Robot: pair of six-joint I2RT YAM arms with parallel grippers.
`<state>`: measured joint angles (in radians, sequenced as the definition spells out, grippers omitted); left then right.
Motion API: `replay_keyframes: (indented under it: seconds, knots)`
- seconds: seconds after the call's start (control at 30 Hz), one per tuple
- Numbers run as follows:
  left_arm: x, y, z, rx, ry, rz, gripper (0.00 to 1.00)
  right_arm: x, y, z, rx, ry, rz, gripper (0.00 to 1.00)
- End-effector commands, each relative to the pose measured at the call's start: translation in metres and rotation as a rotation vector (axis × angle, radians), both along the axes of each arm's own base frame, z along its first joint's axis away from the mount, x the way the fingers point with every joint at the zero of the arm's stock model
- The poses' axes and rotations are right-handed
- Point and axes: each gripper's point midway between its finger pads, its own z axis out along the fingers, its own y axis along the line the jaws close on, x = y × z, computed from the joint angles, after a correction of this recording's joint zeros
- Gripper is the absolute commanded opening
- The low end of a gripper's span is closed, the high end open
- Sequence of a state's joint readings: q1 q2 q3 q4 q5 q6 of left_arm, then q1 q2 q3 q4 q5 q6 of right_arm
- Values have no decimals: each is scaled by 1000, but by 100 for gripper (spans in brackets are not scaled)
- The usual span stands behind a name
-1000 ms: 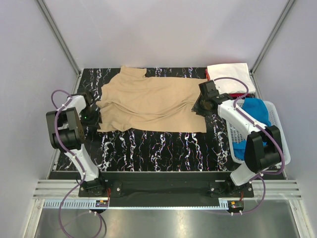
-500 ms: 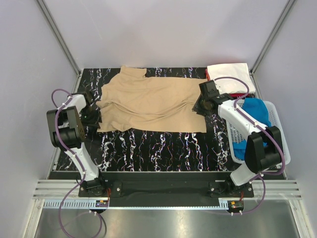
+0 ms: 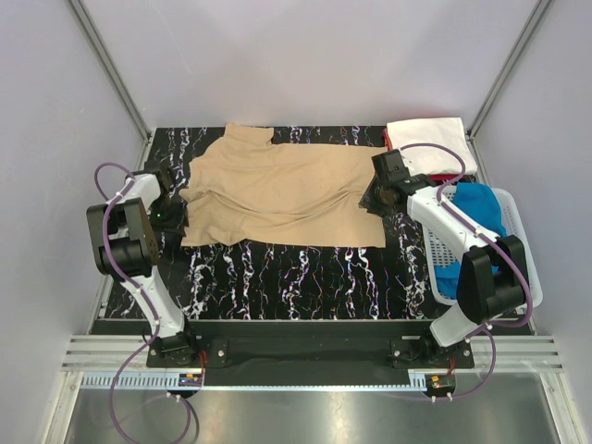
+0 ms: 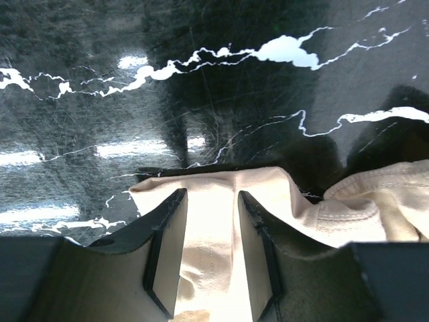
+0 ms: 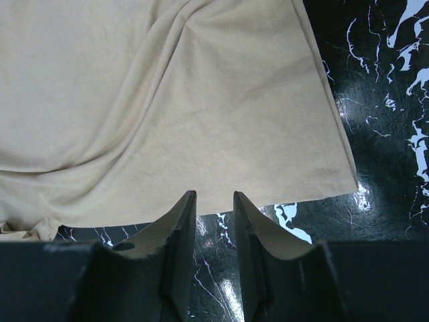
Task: Fold and stack the t-shirts
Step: Flatten the tshirt out
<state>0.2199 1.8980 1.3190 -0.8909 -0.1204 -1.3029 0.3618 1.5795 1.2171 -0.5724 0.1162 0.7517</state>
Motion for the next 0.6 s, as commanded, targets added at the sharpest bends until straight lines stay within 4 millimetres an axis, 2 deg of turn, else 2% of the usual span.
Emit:
replay_keyframes:
  seconds: [0.0, 0.1, 0.27, 0.4, 0.5, 0.57]
  knots:
    - [17, 7, 9, 31, -37, -4, 40, 9, -6, 21, -13, -76, -18, 36]
    - [19, 5, 2, 24, -23, -8, 40, 9, -7, 20, -20, -76, -20, 36]
    - [11, 3, -4, 15, 2, -24, 33, 5, -6, 15, -17, -60, -11, 36]
    - [3, 5, 0, 37, 3, -25, 26, -11, -12, 15, -22, -29, -14, 36]
    - [1, 7, 5, 50, -6, -32, 9, -28, -21, 11, -41, 22, -56, 37]
    - [5, 10, 12, 62, -22, -51, 0, -46, -36, 2, -62, 87, -166, 37]
